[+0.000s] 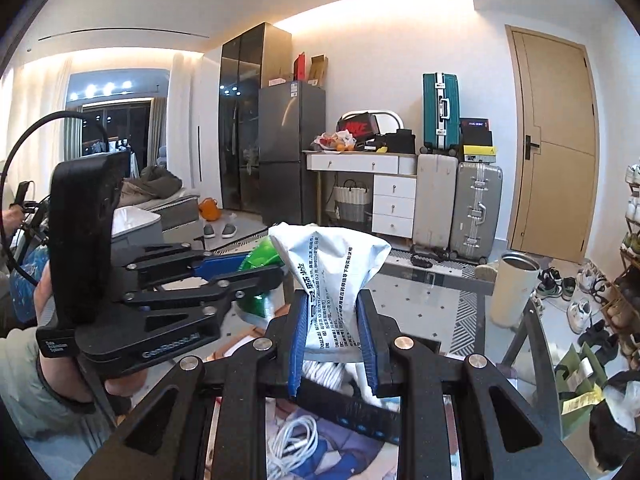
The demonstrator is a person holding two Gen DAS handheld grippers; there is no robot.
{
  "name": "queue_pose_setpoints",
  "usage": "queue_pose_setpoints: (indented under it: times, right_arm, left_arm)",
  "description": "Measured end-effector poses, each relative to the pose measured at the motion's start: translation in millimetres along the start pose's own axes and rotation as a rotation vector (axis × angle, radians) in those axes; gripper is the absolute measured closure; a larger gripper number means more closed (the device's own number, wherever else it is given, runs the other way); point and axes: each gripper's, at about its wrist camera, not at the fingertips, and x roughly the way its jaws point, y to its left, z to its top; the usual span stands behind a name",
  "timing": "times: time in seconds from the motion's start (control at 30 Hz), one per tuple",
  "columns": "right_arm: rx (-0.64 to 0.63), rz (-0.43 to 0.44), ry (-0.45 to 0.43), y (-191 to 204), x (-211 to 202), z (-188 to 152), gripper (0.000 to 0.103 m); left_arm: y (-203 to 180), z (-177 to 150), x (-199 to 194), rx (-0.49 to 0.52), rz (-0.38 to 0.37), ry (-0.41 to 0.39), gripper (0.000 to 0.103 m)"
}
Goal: Organize soft objects
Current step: 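Lift the green packet with the left tool while the right tool lifts the white sachet over the box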
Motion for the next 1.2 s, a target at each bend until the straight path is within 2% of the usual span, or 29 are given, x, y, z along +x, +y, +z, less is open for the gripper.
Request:
queue_pose_setpoints:
  times: [0.2, 0.37, 0.5, 1.0, 1.1, 1.2]
  right_arm:
    - [-0.002, -0.021, -0.008, -4, 17, 10, 0.08]
    - [0.017, -0.044, -0.011, -14, 30, 18, 0.08]
    - [0.022, -0.06, -0.024, -17, 40, 25, 0.08]
    - [0.101, -0.076, 0.076, -45, 82, 21, 0.079]
    - [0.099, -0.087, 0.102, -50, 89, 18, 0.079]
    - [0.135, -0.085, 0.166, -56, 101, 14, 0.079]
  left_arm:
    - [9, 11, 23, -0.042, 0.003, 0.001, 0.085]
    - [5, 18, 33, -0.027, 0.013, -0.048, 0.085]
    - [11, 23, 48, -0.05, -0.004, -0.054, 0.085]
    - [9, 20, 73, -0.084, 0.004, 0.025, 0.085]
    - [10, 18, 84, -0.088, 0.003, 0.065, 0.085]
    - [9, 14, 95, -0.082, 0.014, 0.12, 0.085]
